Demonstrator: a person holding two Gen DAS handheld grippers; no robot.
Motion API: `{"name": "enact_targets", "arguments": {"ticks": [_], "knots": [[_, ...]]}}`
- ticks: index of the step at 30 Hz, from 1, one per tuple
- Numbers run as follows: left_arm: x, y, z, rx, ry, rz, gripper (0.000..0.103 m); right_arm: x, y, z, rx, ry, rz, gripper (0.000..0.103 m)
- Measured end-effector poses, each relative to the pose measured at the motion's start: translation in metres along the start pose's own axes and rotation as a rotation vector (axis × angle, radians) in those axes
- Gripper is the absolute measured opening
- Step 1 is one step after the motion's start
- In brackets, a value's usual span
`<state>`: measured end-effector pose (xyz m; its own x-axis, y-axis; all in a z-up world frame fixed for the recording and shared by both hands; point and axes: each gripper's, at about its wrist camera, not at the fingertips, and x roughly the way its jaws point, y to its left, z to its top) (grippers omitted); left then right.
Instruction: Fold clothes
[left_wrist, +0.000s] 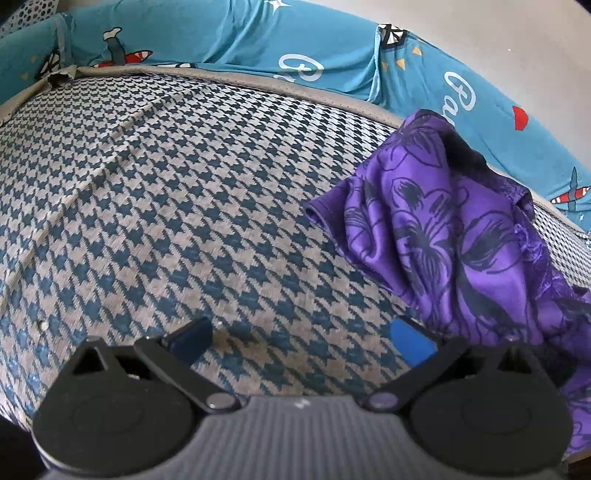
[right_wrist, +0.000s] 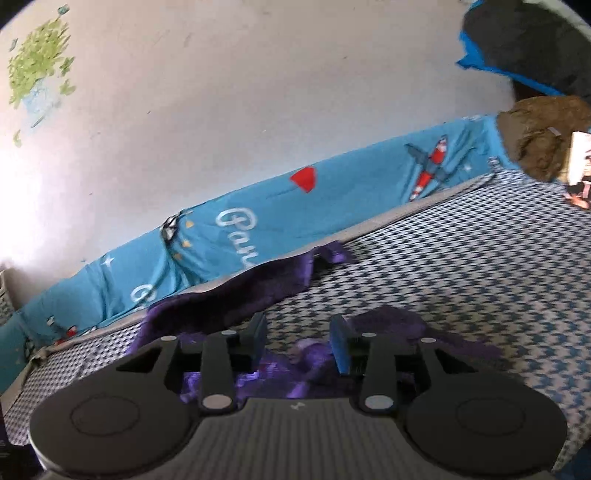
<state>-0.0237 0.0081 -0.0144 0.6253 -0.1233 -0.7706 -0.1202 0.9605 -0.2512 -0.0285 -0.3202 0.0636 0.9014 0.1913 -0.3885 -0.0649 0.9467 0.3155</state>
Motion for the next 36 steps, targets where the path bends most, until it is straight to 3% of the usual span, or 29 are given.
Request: {"name": "enact_targets", "arguments": {"ticks": [11, 20, 25, 31, 36], "knots": [[0.006, -0.012, 0.026, 0.061, -0.013, 0.008, 0.103, 0.042, 0.040, -0.004, -0.126, 0.096, 0.161, 0.043], [0.015, -0.017, 0.064, 0.126, -0.030, 0.045, 0.103, 0.078, 0.053, 0.007, -0.052, 0.132, 0.264, 0.050], [0.021, -0.012, 0.085, 0.135, -0.041, 0.085, 0.103, 0.100, 0.068, 0.010, 0.007, 0.159, 0.334, 0.062], [0.022, 0.012, 0.095, 0.022, -0.036, 0.077, 0.103, 0.131, 0.104, 0.009, -0.005, 0.189, 0.381, 0.066], [0.019, 0.020, 0.100, -0.002, -0.040, 0.071, 0.103, 0.163, 0.129, 0.006, -0.016, 0.230, 0.364, 0.067]]}}
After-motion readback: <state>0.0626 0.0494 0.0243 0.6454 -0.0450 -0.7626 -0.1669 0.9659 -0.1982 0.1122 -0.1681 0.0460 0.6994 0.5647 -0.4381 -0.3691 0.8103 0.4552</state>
